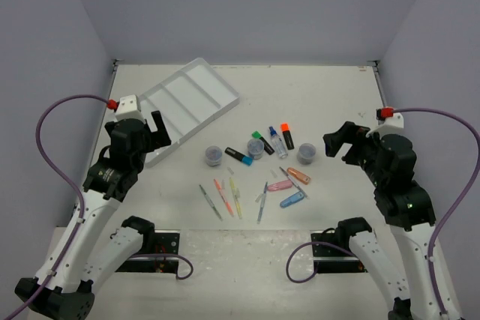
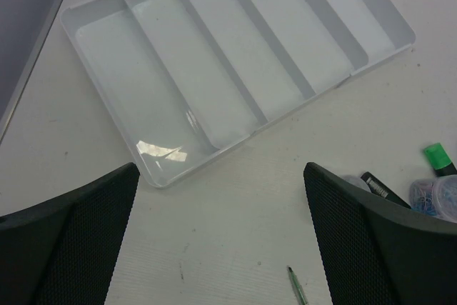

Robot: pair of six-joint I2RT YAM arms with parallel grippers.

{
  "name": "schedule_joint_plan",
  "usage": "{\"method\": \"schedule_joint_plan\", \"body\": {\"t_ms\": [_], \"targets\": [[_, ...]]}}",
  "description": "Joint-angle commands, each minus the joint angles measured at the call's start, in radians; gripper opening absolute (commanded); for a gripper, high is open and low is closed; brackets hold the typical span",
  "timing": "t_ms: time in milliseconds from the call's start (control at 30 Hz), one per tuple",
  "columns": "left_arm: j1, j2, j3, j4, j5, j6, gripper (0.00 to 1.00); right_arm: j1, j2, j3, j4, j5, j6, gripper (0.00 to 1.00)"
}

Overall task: Sort the stationery into containers
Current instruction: Pick up the stationery from the center of the board.

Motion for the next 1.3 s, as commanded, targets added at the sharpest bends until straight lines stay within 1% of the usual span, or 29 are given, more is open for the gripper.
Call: {"method": "schedule_joint_plan", "body": {"t_ms": [0, 167, 233, 367, 467, 567, 733, 833, 933, 1100, 1167, 1233, 1267], "targets": [[-0.004, -0.006, 0.000, 0.014, -0.005, 0.009, 1.00, 0.002, 0.018, 0.017, 0.029, 0.026, 0.013, 0.99], [-0.004, -0.005, -0.008, 0.021, 0.001, 0.009, 1.00, 0.002, 0.047, 0.011, 0.048, 0.015, 0.012, 0.99], [-0.004, 0.000, -0.010, 0.028, 0.008, 0.008, 1.00, 0.002, 0.098, -0.001, 0.073, 0.017, 0.016, 0.99], [-0.004, 0.003, -0.013, 0.033, 0.017, 0.007, 1.00, 0.002, 0.243, 0.004, 0.059, 0.108, 0.049, 0.99], [-0.004, 0.005, -0.021, 0.042, 0.032, 0.008, 1.00, 0.004, 0.378, 0.019, 0.052, 0.095, 0.085, 0.99], [-0.003, 0.015, -0.024, 0.047, 0.046, 0.013, 1.00, 0.010, 0.530, 0.008, 0.101, 0.080, 0.104, 0.99], [-0.003, 0.031, -0.028, 0.053, 0.067, 0.020, 1.00, 0.047, 0.761, 0.032, 0.149, 0.114, 0.119, 0.99], [-0.003, 0.042, -0.027, 0.056, 0.077, 0.023, 1.00, 0.073, 0.875, 0.062, 0.157, 0.148, 0.127, 0.97], [-0.003, 0.052, -0.027, 0.054, 0.082, 0.024, 1.00, 0.089, 0.935, 0.066, 0.172, 0.143, 0.131, 0.93], [-0.003, 0.064, -0.027, 0.053, 0.089, 0.025, 1.00, 0.096, 0.980, 0.045, 0.200, 0.128, 0.147, 0.82], [-0.003, 0.068, -0.024, 0.053, 0.091, 0.026, 1.00, 0.101, 0.993, 0.033, 0.205, 0.124, 0.148, 0.72], [-0.003, 0.070, -0.024, 0.052, 0.092, 0.026, 1.00, 0.105, 0.991, 0.022, 0.207, 0.130, 0.150, 0.56], [-0.003, 0.070, -0.026, 0.053, 0.092, 0.026, 1.00, 0.106, 0.990, 0.018, 0.206, 0.134, 0.150, 0.55]]}}
